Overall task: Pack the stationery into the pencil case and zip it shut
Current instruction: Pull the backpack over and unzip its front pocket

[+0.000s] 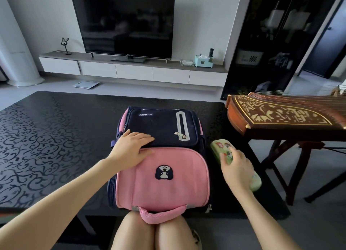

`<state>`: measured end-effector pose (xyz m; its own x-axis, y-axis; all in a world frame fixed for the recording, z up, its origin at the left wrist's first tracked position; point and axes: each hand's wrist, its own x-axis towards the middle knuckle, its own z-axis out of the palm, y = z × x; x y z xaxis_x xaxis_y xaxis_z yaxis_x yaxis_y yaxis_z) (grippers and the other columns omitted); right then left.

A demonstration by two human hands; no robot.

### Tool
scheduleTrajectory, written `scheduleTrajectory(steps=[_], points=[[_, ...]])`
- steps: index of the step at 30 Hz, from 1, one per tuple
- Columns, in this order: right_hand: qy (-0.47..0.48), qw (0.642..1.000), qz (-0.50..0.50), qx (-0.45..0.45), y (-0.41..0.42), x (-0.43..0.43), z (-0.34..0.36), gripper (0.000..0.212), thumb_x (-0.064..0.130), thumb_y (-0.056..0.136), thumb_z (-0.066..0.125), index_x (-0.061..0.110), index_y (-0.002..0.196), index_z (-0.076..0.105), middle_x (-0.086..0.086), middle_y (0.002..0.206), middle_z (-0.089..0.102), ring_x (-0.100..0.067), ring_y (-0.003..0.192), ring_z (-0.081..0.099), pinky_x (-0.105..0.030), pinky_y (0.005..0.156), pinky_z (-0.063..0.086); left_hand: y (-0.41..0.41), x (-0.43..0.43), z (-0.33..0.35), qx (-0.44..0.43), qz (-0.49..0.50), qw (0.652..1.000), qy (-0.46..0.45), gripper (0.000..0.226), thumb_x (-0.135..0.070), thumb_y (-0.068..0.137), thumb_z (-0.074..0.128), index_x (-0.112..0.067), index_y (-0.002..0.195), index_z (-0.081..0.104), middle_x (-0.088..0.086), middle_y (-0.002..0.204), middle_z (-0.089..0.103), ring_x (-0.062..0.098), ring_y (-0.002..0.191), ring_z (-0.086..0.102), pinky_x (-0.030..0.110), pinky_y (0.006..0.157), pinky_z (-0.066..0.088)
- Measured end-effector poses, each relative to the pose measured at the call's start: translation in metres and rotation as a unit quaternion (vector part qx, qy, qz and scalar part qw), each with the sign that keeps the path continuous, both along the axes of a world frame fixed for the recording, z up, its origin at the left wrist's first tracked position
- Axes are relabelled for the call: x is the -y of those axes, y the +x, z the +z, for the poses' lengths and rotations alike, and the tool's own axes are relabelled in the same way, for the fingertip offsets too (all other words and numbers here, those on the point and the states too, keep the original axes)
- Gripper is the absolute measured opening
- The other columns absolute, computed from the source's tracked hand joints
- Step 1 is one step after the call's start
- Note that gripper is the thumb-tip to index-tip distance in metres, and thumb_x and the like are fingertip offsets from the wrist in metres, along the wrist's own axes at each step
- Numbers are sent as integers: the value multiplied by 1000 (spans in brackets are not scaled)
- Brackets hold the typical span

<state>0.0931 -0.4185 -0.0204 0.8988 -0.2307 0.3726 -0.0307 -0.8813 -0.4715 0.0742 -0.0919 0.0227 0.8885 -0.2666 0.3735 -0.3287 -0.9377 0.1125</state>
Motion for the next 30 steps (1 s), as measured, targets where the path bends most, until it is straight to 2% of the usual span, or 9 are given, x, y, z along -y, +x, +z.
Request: scheduleTrajectory(steps=[3,6,9,12,15,18,23,27,30], points=[[-188,944,-60,-265,16,40,-19,91,79,68,48,32,143,24,-17,148,31,-40,132,32,-60,109,14,5,5,12,-30,26,998,-50,41,-50,84,54,-25,116,63,-7,122,63,16,118,53,46,113,22],[-208,925,-32,-315,23,54,-32,106,79,61,57,38,145,5,-18,144,33,-39,126,39,-58,105,26,9,5,18,-30,25,999,-32,35,-44,85,58,-25,114,65,-7,119,65,15,117,55,47,115,15],[-187,942,-26,-277,22,59,-36,101,71,66,60,37,146,9,-15,131,43,-34,114,49,-45,93,42,9,4,25,-49,32,998,-25,33,-44,87,56,-27,114,65,-9,117,66,13,115,56,42,114,20],[-61,967,-28,-248,17,63,-22,90,66,67,63,38,142,22,-12,126,51,-35,111,53,-45,92,41,9,10,38,-33,65,997,-33,27,-41,91,50,-30,111,65,-9,111,69,20,104,58,33,90,40],[-7,987,11,-161,2,69,6,86,61,65,68,38,139,31,-5,121,56,-30,107,56,-44,90,45,19,16,60,-10,90,996,-2,29,-41,94,43,-26,104,66,-1,98,72,25,90,61,31,68,41],[24,990,112,-83,-21,74,51,82,54,64,75,41,134,35,10,121,54,-14,105,55,-35,85,48,35,16,82,-10,109,994,-26,32,-40,94,45,-17,98,66,7,92,71,31,84,62,29,62,39],[-32,951,289,-103,-62,54,124,75,46,59,81,46,123,43,33,110,45,1,99,49,-20,77,39,41,17,94,-37,101,992,-60,30,-40,93,47,-17,92,66,5,89,70,26,80,61,31,63,45],[-131,919,364,-74,-59,6,125,79,61,55,71,42,128,45,17,123,52,-6,112,50,-29,92,39,30,22,97,-41,85,994,-57,27,-40,92,48,-20,94,67,1,88,69,23,79,59,27,62,38],[-146,920,363,-32,-39,-38,114,80,64,59,64,37,132,45,3,138,48,-19,128,43,-40,103,33,22,27,100,-39,72,994,-70,25,-37,92,50,-20,92,68,-1,82,67,20,75,57,27,60,36]])
